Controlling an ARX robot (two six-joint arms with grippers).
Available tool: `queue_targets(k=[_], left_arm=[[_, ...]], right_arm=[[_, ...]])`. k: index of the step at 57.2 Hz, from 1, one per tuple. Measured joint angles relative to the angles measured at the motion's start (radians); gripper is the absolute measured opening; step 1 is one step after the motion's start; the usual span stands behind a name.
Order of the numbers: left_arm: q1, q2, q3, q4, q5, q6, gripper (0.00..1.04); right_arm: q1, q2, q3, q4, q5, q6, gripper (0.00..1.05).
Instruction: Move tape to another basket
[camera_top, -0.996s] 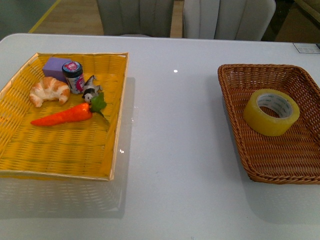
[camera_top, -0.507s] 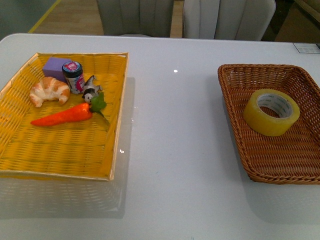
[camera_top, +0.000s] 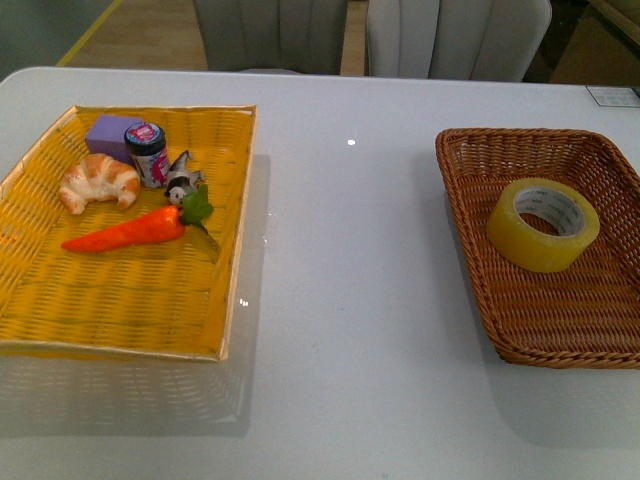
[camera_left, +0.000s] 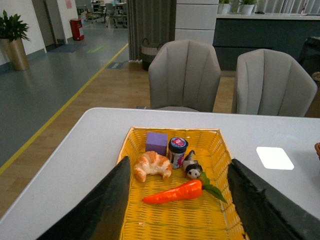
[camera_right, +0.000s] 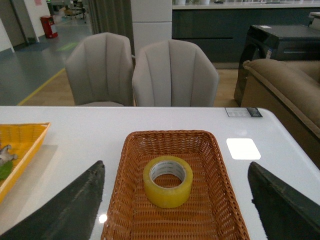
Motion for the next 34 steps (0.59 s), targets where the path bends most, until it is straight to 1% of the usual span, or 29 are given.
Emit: queue_targets(k=[2,3,6,9,13,34], left_arm=[[0.0,0.0,0.0,0.0,0.0,0.0,0.78],[0.0,0.0,0.0,0.0,0.0,0.0,0.79],[0.0,0.0,0.0,0.0,0.0,0.0,0.9],[0.0,0.0,0.0,0.0,0.0,0.0,0.97],[0.0,0.0,0.0,0.0,0.0,0.002,0.95],[0.0,0.0,0.0,0.0,0.0,0.002,0.96]], right_arm=[[0.0,0.0,0.0,0.0,0.0,0.0,0.95],[0.0,0.0,0.0,0.0,0.0,0.0,0.97],[0.0,0.0,0.0,0.0,0.0,0.0,0.96],[0.0,0.0,0.0,0.0,0.0,0.0,0.96],[0.0,0.0,0.0,0.0,0.0,0.0,0.96],[0.0,0.0,0.0,0.0,0.0,0.0,0.96]])
